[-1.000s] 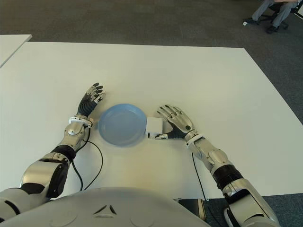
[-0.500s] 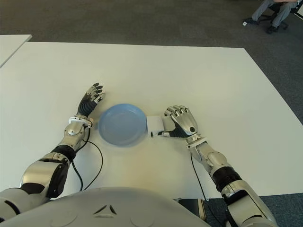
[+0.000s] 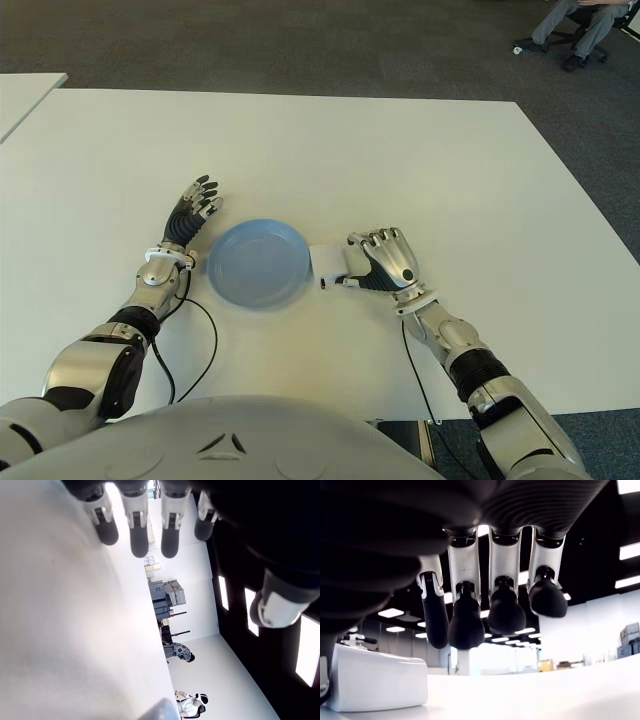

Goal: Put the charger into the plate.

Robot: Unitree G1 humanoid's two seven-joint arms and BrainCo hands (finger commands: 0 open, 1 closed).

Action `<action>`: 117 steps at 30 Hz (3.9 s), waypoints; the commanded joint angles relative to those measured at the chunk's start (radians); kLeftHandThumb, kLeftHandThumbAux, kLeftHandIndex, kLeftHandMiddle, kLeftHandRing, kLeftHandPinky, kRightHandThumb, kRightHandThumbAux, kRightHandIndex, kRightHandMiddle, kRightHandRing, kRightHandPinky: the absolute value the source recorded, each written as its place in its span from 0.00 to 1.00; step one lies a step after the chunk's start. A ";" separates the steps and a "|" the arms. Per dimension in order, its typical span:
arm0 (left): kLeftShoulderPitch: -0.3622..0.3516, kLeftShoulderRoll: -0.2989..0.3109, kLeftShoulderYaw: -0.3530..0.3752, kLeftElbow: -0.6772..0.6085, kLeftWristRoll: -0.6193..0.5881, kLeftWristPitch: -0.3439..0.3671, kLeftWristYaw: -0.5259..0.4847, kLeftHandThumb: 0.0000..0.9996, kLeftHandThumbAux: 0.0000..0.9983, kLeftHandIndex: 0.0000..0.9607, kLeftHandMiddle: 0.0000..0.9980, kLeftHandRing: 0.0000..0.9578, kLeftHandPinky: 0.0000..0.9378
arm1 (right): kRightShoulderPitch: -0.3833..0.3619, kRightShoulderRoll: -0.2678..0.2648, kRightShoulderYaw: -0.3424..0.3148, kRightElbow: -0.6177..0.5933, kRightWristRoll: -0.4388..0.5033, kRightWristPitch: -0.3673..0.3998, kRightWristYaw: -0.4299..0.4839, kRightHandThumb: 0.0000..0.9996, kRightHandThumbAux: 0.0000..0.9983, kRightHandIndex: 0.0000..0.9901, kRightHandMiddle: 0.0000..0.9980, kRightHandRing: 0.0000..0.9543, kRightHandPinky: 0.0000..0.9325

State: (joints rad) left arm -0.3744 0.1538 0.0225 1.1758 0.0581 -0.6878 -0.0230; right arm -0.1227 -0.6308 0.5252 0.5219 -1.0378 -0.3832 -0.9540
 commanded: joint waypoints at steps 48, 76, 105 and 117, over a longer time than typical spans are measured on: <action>0.054 -0.027 -0.026 0.052 0.029 0.071 -0.028 0.00 0.52 0.02 0.15 0.15 0.12 | -0.049 -0.098 0.030 -0.117 0.038 -0.104 0.481 0.26 0.21 0.00 0.00 0.00 0.00; 0.055 -0.026 -0.026 0.049 0.026 0.080 -0.039 0.00 0.53 0.02 0.14 0.14 0.11 | -0.123 -0.149 -0.002 -0.217 0.105 -0.253 0.829 0.20 0.16 0.00 0.00 0.00 0.00; 0.057 -0.025 -0.030 0.044 0.028 0.090 -0.046 0.00 0.53 0.02 0.14 0.14 0.13 | -0.272 -0.147 0.009 -0.178 0.014 -0.348 0.822 0.18 0.19 0.00 0.00 0.00 0.00; 0.058 -0.025 -0.039 0.040 0.037 0.080 -0.040 0.00 0.51 0.01 0.14 0.14 0.13 | -0.266 -0.121 0.006 -0.179 0.028 -0.350 0.815 0.18 0.21 0.00 0.00 0.00 0.00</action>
State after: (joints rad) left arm -0.3741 0.1541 0.0178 1.1741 0.0587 -0.6880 -0.0291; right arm -0.3912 -0.7610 0.5271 0.3417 -1.0141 -0.7227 -0.1399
